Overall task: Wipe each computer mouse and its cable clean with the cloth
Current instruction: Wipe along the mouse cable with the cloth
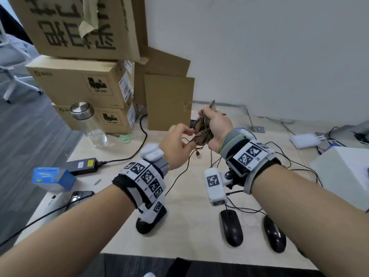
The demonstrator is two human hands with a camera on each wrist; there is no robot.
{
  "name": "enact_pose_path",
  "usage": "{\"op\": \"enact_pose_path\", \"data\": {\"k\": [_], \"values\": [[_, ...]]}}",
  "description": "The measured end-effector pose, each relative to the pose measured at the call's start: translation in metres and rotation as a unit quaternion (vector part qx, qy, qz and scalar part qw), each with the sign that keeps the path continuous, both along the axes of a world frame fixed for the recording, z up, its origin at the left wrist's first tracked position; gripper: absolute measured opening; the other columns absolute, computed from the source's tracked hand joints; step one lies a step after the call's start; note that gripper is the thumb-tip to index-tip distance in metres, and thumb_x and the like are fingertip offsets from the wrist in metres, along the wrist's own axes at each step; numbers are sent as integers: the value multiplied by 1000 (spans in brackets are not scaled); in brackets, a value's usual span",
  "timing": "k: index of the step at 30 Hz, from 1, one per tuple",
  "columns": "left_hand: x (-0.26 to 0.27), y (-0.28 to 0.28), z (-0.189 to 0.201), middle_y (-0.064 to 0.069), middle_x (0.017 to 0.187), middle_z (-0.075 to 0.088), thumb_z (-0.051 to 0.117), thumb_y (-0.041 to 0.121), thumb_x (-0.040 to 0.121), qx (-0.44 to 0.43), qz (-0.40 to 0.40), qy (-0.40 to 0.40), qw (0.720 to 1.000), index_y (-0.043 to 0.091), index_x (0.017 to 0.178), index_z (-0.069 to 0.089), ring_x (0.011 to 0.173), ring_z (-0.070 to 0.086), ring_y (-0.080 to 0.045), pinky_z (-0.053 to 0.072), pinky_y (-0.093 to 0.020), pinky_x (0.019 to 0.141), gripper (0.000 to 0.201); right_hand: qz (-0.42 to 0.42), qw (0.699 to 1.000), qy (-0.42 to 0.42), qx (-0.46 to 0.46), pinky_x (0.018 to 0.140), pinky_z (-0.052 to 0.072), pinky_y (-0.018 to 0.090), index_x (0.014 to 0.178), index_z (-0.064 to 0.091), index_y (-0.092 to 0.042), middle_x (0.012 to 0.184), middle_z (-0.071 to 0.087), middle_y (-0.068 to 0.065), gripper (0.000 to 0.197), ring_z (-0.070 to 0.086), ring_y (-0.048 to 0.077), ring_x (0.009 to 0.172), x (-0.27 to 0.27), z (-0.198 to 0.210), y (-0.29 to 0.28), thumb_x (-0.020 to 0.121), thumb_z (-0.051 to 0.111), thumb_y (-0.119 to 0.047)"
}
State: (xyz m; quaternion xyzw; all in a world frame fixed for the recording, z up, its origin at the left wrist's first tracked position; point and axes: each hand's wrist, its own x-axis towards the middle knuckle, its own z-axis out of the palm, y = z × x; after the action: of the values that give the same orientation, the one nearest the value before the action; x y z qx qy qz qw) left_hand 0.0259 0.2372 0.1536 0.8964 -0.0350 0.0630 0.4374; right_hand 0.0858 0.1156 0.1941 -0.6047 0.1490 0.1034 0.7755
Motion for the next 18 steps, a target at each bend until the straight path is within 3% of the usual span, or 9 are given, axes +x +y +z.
{"op": "enact_pose_path", "data": {"k": [2,4,7,9,13,18], "values": [[5,-7,6,2,86,68,58,14,94,-81,-49,58,994,23,92,46,64,64,-22,52,-35,62,15,-8,1000,3,6,59,44,35,75,62,-15,57,54,5,29,51,20,47,0,5,-1,96,56,-34],[10,-7,9,-4,68,67,54,8,96,-129,-51,51,989,22,82,50,57,62,-23,55,-45,59,21,-15,1000,0,22,58,41,34,74,60,-14,58,51,7,31,50,20,44,2,13,-1,98,54,-32],[13,4,9,-1,60,66,57,14,97,-103,-55,1,993,20,73,54,51,61,-14,54,-36,54,25,-30,999,-11,30,65,44,39,73,59,-11,55,52,7,31,49,21,48,6,28,-3,98,53,-27],[16,13,2,1,59,64,57,18,97,-49,-56,-14,997,19,69,53,50,58,-9,50,-31,54,28,-37,999,-14,22,67,41,40,71,58,-12,52,53,5,31,48,21,50,9,37,-4,97,54,-28],[23,33,-20,8,60,64,56,28,97,130,-84,49,987,21,66,53,62,64,-16,55,-35,64,31,-64,998,-1,15,64,38,35,76,57,-13,61,51,6,26,49,22,53,16,59,-11,96,55,-30],[20,46,-35,11,82,68,51,43,95,321,-139,173,921,28,73,51,80,64,-16,54,-36,77,27,-87,996,-22,9,68,43,41,74,62,-16,70,53,5,24,51,21,55,21,69,-13,93,58,-29]]}}
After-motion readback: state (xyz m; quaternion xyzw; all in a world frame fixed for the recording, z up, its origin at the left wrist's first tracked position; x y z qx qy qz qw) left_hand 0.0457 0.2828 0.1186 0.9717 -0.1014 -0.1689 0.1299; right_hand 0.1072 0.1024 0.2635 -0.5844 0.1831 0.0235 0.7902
